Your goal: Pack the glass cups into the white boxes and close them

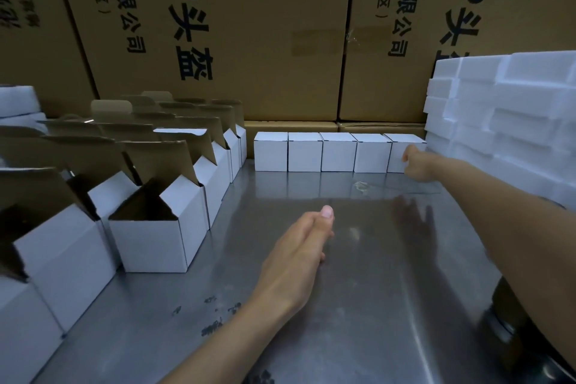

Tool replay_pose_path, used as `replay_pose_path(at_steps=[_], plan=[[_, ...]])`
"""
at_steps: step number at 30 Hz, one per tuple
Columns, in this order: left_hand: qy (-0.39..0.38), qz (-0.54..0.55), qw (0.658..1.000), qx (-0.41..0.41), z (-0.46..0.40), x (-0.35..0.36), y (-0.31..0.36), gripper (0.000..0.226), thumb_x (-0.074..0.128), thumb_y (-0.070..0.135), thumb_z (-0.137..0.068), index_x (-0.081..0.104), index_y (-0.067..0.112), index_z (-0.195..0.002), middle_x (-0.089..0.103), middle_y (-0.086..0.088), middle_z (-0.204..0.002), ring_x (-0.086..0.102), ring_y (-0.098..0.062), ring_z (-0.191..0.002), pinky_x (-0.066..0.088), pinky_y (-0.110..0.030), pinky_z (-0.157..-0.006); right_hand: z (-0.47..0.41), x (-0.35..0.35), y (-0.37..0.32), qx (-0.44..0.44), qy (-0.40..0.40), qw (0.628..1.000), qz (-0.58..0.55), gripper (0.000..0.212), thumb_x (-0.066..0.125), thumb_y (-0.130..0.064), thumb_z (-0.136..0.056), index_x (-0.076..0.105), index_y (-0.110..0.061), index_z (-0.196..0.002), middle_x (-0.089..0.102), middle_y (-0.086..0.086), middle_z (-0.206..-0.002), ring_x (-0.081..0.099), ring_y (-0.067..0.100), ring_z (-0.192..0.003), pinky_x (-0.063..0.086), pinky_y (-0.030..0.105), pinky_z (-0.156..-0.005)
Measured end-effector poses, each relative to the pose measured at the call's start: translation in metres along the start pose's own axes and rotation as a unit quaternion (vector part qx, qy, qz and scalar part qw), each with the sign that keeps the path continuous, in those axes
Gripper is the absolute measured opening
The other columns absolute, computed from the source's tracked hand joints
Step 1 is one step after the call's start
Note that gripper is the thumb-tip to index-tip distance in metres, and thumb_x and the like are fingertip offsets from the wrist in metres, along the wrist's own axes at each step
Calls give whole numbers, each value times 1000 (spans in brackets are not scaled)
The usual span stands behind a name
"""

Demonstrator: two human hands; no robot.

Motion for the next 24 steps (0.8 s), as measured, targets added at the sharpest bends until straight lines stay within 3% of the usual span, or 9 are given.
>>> replay_pose_path(at_steps=[2,4,7,11,13,16,20,24], plan=[[6,5,1000,2,1,0,0,59,23,86,-60,58,49,-90,61,31,-89,57,4,-66,44,-38,-97,9,3,4,-2,-4,1000,19,30,34,-9,-99,40,1,-128,48,24,-131,48,33,-112,38,33,-91],[9,8,1000,-1,0,-1,1,57,27,83,-66,62,44,-88,63,30,-86,57,3,-66,46,-39,-95,21,4,5,-12,-13,999,38,30,37,-9,-99,51,0,-123,52,20,-131,51,32,-116,39,31,-92],[9,8,1000,2,1,-2,3,49,34,72,-76,67,36,-84,66,23,-81,57,4,-62,49,-29,-82,43,0,15,-1,-5,999,41,33,41,-15,-98,55,-3,-124,55,18,-128,52,33,-117,41,34,-94],[5,11,1000,22,3,-4,6,32,48,46,-96,68,28,-79,65,12,-74,54,4,-58,45,-12,-63,80,-12,46,83,128,987,45,37,44,-35,-96,52,-10,-122,50,14,-126,48,32,-114,39,39,-86],[9,14,999,27,6,-5,6,28,50,34,-98,68,25,-78,65,11,-72,54,2,-58,45,-13,-64,96,-16,61,141,172,973,68,40,48,-35,-94,49,-9,-124,44,15,-129,42,33,-119,37,40,-91],[39,34,998,24,10,-9,5,24,55,25,-96,69,21,-77,64,10,-67,55,-9,-62,46,-28,-70,113,-18,76,203,144,967,55,50,54,-34,-91,42,-7,-132,41,16,-136,40,34,-125,33,41,-100],[87,61,994,17,13,-13,6,23,59,17,-92,68,19,-71,66,7,-68,57,-12,-66,45,-29,-67,121,-9,76,190,70,979,-13,59,43,-25,-96,18,-5,-145,40,20,-143,39,37,-130,28,43,-106],[109,73,991,10,25,-14,8,22,61,14,-88,68,20,-68,65,9,-65,56,-8,-63,44,-21,-61,132,-8,44,102,64,993,-3,36,40,-17,-94,35,-5,-128,54,16,-124,51,33,-114,36,38,-93]])
Point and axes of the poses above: each hand's wrist, its own z-axis away from the middle knuckle, its own x-axis out of the palm, y = z × x, the point moved 2 cm from there along -z, towards the middle knuckle
